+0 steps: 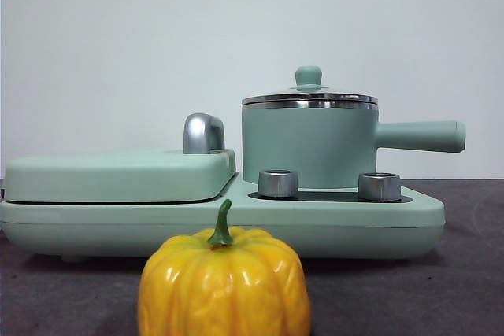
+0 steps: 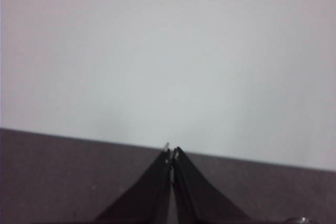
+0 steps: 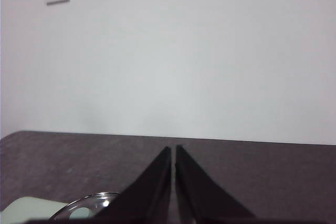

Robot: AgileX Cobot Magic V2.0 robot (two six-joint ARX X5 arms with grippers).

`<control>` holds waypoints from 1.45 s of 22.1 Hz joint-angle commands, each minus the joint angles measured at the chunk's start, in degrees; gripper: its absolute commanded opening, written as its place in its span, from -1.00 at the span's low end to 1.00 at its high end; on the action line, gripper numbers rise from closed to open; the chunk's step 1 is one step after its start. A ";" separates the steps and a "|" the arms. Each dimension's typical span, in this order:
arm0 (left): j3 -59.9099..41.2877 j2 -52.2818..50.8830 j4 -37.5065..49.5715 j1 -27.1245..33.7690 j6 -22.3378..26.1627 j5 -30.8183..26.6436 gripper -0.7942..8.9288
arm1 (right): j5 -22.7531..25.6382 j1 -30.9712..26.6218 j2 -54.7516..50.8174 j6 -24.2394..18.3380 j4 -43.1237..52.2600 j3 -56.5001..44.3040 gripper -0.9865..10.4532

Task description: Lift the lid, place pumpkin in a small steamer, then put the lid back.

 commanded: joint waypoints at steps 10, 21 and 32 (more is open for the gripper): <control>12.41 12.04 -15.58 -1.75 14.67 4.92 -0.82 | -6.23 1.53 8.61 -10.25 -10.56 6.91 -0.80; 13.40 14.19 -26.99 -4.61 23.69 5.42 -0.82 | -6.38 7.04 9.01 -21.92 -26.32 6.93 -0.80; 13.40 14.25 -28.87 -5.68 26.45 8.61 -0.47 | -6.34 8.90 9.01 -23.50 -29.57 6.93 -0.25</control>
